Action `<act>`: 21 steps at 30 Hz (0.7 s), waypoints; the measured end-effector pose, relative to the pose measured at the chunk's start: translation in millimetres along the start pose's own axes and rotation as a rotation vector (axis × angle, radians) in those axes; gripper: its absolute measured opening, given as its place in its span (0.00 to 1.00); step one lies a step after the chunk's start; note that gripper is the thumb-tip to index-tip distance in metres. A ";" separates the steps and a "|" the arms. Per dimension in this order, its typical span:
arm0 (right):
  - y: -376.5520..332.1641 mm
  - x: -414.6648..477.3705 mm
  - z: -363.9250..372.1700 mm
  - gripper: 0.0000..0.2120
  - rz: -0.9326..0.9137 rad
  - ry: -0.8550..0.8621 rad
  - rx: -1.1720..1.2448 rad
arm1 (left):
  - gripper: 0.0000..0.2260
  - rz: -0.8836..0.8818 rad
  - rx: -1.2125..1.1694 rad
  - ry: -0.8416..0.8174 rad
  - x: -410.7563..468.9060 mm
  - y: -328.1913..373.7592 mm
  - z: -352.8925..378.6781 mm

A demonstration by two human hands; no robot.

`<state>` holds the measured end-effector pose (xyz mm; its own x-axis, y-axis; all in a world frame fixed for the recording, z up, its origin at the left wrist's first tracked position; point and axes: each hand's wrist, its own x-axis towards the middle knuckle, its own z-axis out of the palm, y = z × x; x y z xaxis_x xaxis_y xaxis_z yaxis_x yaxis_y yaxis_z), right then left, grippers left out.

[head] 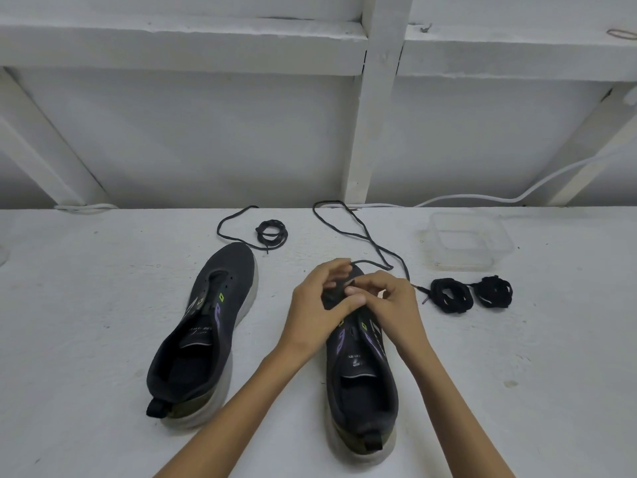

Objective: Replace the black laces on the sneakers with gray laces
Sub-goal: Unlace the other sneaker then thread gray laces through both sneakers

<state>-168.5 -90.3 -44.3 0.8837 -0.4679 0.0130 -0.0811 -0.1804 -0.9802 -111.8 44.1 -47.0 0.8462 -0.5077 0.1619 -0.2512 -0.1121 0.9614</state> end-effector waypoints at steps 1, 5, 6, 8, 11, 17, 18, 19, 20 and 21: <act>-0.5 -0.4 -0.4 0.10 0.000 0.005 0.015 | 0.21 0.005 -0.017 -0.039 -0.8 -0.6 3.2; -3.0 0.0 -2.1 0.13 -0.005 -0.001 0.016 | 0.18 0.009 0.003 -0.119 -0.2 -7.6 8.1; -3.5 1.1 -1.9 0.13 -0.004 -0.003 0.010 | 0.17 0.012 0.025 -0.136 2.2 -9.5 6.8; -5.4 3.6 -1.5 0.14 -0.003 0.003 0.016 | 0.15 0.007 0.059 -0.179 6.7 -11.6 3.5; -11.3 7.8 -0.6 0.11 -0.036 0.014 0.036 | 0.13 0.031 0.136 -0.182 10.5 -12.7 3.1; -42.7 22.1 -1.6 0.09 -0.108 0.008 0.116 | 0.07 0.031 0.266 -0.155 16.9 -11.5 6.4; -47.4 25.5 -1.5 0.09 -0.118 0.011 0.125 | 0.05 0.027 0.285 -0.147 19.2 -9.5 6.2; -50.2 29.0 -0.6 0.08 -0.125 0.011 0.137 | 0.05 0.025 0.301 -0.139 21.8 -7.6 5.6; -52.4 31.6 0.9 0.08 -0.125 0.007 0.150 | 0.05 0.021 0.311 -0.130 24.7 -7.2 4.6; -52.3 33.8 2.8 0.09 -0.121 -0.001 0.160 | 0.06 0.011 0.307 -0.127 27.8 -8.8 2.7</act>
<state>-133.1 -94.2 6.9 0.8828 -0.4506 0.1329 0.1002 -0.0958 -0.9903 -87.3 28.7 -51.6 0.7822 -0.6105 0.1246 -0.4066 -0.3486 0.8445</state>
